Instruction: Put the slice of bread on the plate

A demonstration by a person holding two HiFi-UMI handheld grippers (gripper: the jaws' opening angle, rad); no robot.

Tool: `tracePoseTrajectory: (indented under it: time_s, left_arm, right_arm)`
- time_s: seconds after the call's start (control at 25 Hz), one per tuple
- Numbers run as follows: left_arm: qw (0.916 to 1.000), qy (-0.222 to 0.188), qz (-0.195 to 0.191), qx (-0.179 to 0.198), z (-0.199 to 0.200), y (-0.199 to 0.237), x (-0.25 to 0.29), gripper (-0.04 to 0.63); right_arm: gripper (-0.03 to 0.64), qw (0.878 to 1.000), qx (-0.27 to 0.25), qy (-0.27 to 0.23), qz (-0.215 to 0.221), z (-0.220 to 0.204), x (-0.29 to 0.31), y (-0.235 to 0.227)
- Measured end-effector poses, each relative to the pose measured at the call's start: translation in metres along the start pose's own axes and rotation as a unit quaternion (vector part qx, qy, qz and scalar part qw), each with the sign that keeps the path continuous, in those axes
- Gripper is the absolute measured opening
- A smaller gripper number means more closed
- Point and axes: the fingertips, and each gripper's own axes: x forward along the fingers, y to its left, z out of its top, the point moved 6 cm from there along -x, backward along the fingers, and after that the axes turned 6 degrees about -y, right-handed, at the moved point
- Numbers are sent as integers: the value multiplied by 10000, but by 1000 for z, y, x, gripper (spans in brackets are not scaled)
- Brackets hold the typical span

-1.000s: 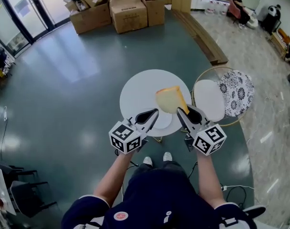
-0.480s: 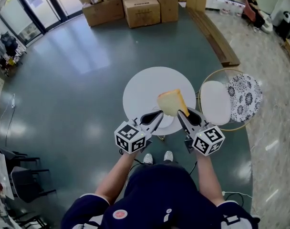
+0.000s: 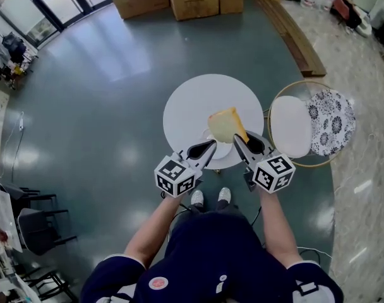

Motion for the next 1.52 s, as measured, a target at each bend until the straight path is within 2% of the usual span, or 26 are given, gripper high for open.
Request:
tracePoseTrajectory:
  time_s: [0.32,0.68,1.04,1.52]
  left_arm:
    - [9986,187,460,-161,-31,20,2,8]
    - [9950,429,805,-398,-63,35,-8,8]
    - [9923,637,853,-628,-83,36,-15,8]
    - [9909,806,728,-792,-95,35,-9,8]
  right_arm:
    - [89,9972,487,573,7,-47,33,-39]
    - [89,9867,1063,1230,-33,-113,61,-62]
    - [89,9736,1549,1674,-55,-157,71,-62]
    - [91,9706,1433,1887,-416,-173,70,-81]
